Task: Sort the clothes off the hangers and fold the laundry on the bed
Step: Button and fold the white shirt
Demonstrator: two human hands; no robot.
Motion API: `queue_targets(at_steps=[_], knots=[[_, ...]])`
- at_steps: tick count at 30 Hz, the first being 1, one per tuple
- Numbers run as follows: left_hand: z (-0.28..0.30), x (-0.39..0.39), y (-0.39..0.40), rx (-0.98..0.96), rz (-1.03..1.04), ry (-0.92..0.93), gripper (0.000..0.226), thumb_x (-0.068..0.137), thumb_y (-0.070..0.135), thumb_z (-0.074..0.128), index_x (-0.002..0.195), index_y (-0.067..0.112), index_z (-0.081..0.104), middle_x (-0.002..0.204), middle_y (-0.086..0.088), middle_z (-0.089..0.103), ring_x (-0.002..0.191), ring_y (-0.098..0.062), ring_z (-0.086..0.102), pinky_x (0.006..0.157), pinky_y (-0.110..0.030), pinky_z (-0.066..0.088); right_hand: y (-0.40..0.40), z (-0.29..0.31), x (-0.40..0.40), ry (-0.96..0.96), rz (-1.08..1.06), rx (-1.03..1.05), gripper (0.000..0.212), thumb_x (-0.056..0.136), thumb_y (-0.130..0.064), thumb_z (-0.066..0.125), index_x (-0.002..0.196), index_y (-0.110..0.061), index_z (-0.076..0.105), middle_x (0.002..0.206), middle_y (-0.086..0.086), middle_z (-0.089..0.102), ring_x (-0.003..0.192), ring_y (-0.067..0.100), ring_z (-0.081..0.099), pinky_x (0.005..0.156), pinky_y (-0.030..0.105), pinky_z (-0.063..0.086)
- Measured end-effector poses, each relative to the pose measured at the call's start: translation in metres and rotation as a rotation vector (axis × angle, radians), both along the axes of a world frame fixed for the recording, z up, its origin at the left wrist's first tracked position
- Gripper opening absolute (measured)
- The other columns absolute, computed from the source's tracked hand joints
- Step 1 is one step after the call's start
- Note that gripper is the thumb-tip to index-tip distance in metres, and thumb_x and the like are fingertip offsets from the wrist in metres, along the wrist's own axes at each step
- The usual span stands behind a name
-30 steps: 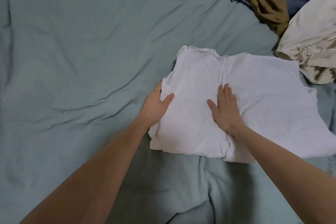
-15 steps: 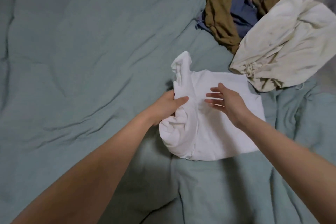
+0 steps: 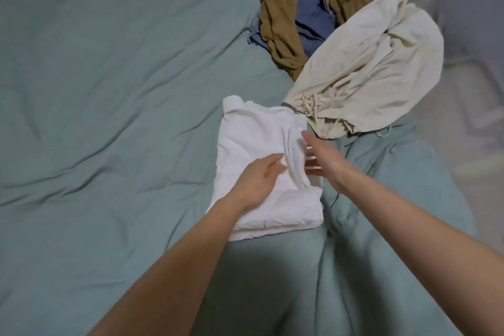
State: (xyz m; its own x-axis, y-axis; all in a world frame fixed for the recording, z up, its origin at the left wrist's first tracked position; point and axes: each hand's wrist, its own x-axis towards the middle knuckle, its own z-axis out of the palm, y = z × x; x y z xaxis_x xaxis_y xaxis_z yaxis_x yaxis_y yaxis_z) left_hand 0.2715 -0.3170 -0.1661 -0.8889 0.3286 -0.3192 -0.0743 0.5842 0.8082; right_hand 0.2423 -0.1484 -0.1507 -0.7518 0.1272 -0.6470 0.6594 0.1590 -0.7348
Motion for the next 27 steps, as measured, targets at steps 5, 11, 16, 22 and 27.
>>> queue_targets(at_steps=[5,11,16,22,27], knots=[[-0.023,0.008,-0.03,-0.434,0.037,0.186,0.05,0.105,0.033,0.028,0.153,0.022,0.019,0.161,0.003,0.011,0.149,-0.017,0.002,0.12,-0.038,-0.005,-0.019,-0.04,-0.001,0.039,0.241,0.362,0.051,0.083,-0.035,0.07,0.119,-0.004,0.051,0.119,0.008,0.058,0.104,0.027,0.056,0.074,0.029,0.04],[-0.033,-0.001,-0.034,-0.608,0.078,0.019,0.066,0.099,0.058,0.022,0.153,0.033,-0.007,0.159,0.002,-0.021,0.147,-0.029,-0.016,0.118,-0.054,-0.003,-0.005,-0.043,0.011,0.419,0.19,0.701,0.035,0.097,-0.005,0.041,0.131,0.0,0.039,0.1,0.02,0.061,0.091,0.038,0.057,0.064,0.033,0.031],[-0.05,0.006,-0.025,-0.558,0.034,0.01,0.068,0.098,0.057,0.024,0.153,0.032,-0.008,0.158,0.005,-0.024,0.146,-0.026,-0.021,0.119,-0.048,0.016,0.015,-0.047,0.023,0.259,0.295,0.646,0.053,0.093,-0.017,0.049,0.141,-0.006,0.027,0.132,0.017,0.048,0.118,0.034,0.049,0.088,0.036,0.04],[-0.042,0.019,-0.051,-0.336,-0.024,0.099,0.069,0.097,0.056,0.032,0.154,0.033,0.0,0.159,0.012,-0.016,0.147,-0.01,-0.016,0.118,-0.032,0.005,-0.007,-0.047,0.077,0.567,0.902,0.858,0.071,0.094,-0.056,0.008,0.153,-0.018,0.012,0.161,0.005,0.01,0.148,0.018,0.009,0.118,0.029,-0.001],[-0.031,0.06,-0.091,-0.5,-0.384,0.234,0.091,0.081,0.075,0.041,0.152,0.04,-0.004,0.156,0.021,-0.023,0.145,-0.005,-0.019,0.113,-0.04,0.03,0.013,-0.074,0.093,0.377,1.072,0.753,0.078,0.084,-0.068,-0.004,0.151,-0.03,-0.011,0.158,-0.004,-0.019,0.147,0.012,-0.014,0.119,0.03,-0.006]])
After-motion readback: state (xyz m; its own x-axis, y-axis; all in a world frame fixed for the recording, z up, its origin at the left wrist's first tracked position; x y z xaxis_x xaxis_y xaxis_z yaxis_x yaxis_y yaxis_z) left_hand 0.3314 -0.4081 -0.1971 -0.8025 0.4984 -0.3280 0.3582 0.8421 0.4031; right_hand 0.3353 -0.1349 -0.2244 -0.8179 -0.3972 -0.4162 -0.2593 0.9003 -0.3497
